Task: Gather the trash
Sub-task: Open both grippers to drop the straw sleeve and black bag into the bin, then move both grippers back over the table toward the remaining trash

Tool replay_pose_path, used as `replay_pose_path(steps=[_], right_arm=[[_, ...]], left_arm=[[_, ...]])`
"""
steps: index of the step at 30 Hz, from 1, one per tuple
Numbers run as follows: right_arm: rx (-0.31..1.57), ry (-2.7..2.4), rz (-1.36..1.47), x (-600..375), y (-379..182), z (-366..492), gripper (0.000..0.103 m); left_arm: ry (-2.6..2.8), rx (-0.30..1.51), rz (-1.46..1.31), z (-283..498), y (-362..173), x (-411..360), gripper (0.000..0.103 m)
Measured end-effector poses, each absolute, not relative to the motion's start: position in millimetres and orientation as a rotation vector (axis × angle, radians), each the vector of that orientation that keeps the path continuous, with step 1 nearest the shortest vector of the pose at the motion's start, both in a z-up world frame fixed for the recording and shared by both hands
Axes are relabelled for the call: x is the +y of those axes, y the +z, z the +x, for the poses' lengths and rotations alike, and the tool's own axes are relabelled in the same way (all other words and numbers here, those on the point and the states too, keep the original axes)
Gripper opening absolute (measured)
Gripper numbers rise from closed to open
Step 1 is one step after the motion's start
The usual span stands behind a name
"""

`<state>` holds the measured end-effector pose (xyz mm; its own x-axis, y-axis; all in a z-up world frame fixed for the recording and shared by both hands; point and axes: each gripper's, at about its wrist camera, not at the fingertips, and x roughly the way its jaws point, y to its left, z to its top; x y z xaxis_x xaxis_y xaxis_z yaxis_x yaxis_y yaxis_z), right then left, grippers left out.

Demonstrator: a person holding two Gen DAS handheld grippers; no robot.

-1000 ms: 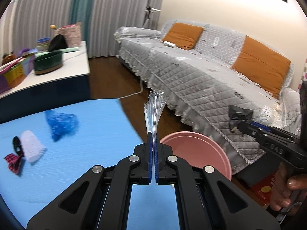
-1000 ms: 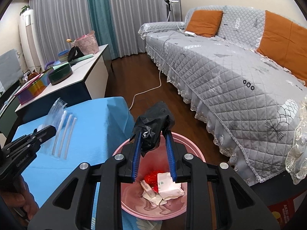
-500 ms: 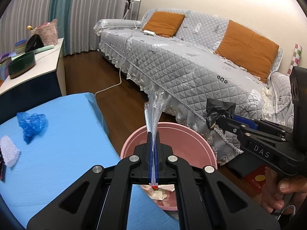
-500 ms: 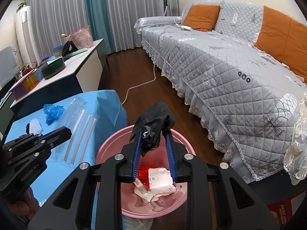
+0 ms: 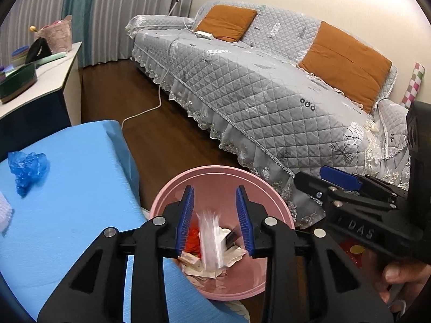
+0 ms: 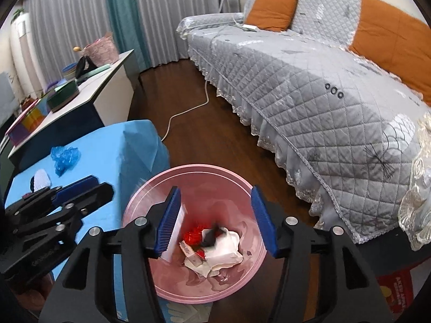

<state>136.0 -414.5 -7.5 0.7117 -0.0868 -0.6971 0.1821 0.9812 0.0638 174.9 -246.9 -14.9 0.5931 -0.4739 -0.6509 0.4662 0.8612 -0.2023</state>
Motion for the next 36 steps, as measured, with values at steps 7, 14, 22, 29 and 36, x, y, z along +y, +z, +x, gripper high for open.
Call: replay_pose_path(steps=[7,14,22,29,36], right_arm=[[0.757,-0.150,0.133,-406.8,-5.2,139.3,0.056],[0.724,-0.120,0.102,-379.1,1.9,143.6,0.056],[0.617,-0.086,0.074,-339.2,18.5,140.2,0.056],[0.585,0.004,0.047,-291.0,23.6,145.8,0.054],[0.592,0.087,0.021,-234.9,22.5,157.5,0.054]], left_arm=[[-0.509,0.734,-0.024,173.6,-5.4,-221.6,0.032],[-0.460,0.689,-0.046,170.1,9.0,-182.7,0.032],[-0.390,0.656,-0.071,165.3,9.2,-128.9,0.032],[-0.305,0.637,-0.114,164.4,10.2,-72.0,0.032],[-0.181,0.641,-0.135,162.5,5.4,-17.0,0.032]])
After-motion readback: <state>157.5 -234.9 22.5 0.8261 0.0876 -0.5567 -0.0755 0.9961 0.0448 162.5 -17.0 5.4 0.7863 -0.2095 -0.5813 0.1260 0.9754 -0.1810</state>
